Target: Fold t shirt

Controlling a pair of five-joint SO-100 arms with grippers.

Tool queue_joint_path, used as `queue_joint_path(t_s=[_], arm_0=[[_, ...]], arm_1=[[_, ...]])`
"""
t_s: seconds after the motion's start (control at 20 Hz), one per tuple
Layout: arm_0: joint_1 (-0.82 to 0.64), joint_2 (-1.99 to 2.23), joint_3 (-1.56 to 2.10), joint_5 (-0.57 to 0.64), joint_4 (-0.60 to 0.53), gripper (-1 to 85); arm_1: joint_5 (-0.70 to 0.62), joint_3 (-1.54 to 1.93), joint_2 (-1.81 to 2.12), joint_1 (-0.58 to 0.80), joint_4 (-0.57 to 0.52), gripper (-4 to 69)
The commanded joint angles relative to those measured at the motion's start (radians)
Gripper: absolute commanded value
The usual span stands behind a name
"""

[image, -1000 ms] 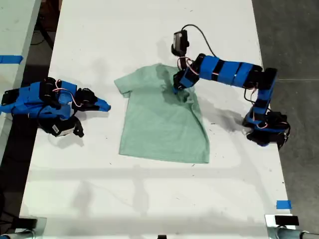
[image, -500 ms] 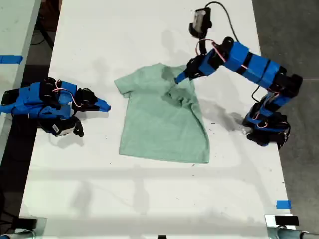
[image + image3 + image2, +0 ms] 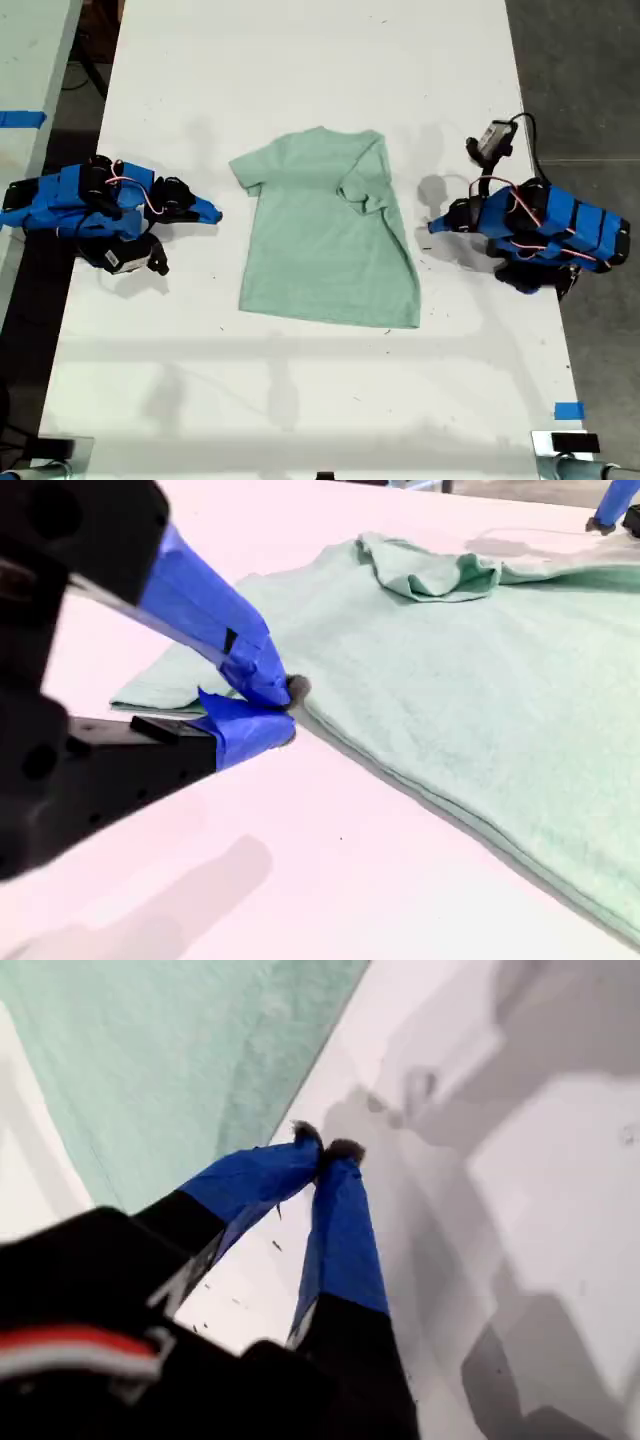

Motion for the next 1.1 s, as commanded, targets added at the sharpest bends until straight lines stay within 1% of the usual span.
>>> queue_joint_path(t_s=[0.0, 0.35, 0.45, 0.55, 0.6, 0.65, 1.05], arm_0=[[0.002, 0.005, 0.017, -0.014, 0.000, 0.0], [0.005, 0.005, 0.017, -0.015, 0.002, 0.2], [0.005, 0.005, 0.017, -0.015, 0.002, 1.2], [0.005, 0.005, 0.017, -0.015, 0.002, 5.0], [0.005, 0.005, 0.017, -0.014, 0.002, 3.7], [0.002, 0.005, 0.017, -0.009, 0.002, 0.2], [0.008, 0.005, 0.017, -0.014, 0.002, 0.0]], arm_1=[[0.012, 0.005, 0.049, -0.009, 0.003, 1.7], [0.029, -0.002, 0.049, -0.005, 0.009, 1.7], [0.032, -0.002, 0.049, -0.009, 0.009, 1.7], [0.038, -0.002, 0.049, -0.012, 0.011, 1.7], [0.041, -0.002, 0.049, -0.012, 0.011, 1.7], [0.043, -0.002, 0.049, -0.012, 0.012, 1.7], [0.057, -0.005, 0.049, -0.034, 0.014, 1.7]])
